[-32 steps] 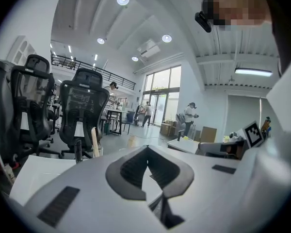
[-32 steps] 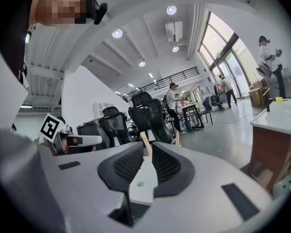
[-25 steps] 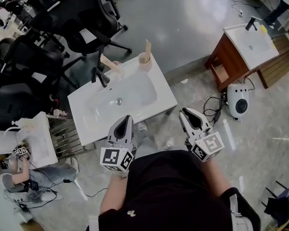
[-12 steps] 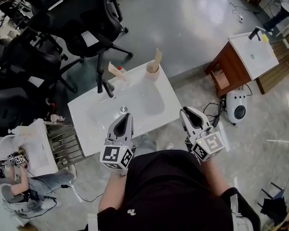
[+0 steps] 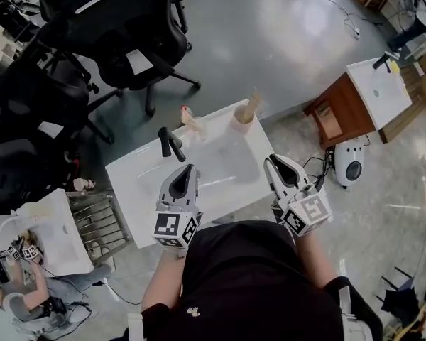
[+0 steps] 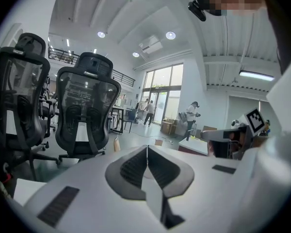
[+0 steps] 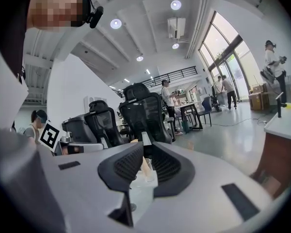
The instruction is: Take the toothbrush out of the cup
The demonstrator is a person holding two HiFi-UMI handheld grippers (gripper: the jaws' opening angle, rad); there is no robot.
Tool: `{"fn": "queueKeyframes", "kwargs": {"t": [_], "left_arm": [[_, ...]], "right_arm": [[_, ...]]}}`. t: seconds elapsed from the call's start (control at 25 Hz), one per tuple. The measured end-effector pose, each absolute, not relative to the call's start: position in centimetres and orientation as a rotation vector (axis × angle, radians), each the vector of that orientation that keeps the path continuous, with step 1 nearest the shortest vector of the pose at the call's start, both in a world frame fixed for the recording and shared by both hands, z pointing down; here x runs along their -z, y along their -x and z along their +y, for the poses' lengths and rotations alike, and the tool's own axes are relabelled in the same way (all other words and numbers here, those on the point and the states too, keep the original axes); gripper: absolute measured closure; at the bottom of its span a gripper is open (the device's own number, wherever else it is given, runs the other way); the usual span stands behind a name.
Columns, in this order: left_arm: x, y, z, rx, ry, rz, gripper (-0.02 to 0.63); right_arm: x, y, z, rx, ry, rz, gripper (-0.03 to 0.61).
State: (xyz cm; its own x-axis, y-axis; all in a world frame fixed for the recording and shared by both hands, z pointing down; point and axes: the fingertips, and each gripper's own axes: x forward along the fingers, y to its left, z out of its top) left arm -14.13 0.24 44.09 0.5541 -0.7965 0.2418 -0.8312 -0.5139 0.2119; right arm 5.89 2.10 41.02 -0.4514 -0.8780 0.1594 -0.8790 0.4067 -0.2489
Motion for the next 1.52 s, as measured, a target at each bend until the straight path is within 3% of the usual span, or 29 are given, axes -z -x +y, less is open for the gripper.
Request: {"fn": "queueKeyframes", "kwargs": {"t": [0.56, 1.52], "left_arm": [[-45.7, 17.1, -3.4, -0.151, -2.533, -1.208, 0.591], [-47.8, 15.2, -5.4, -0.223, -2.282, -1.543, 0.591]], "right_arm": [[-40.6, 0.0, -1.5, -0.427, -1.653, -2.557, 0.509], [-42.9, -4.5, -5.4, -0.542, -1.369, -2.668, 0.509]]}}
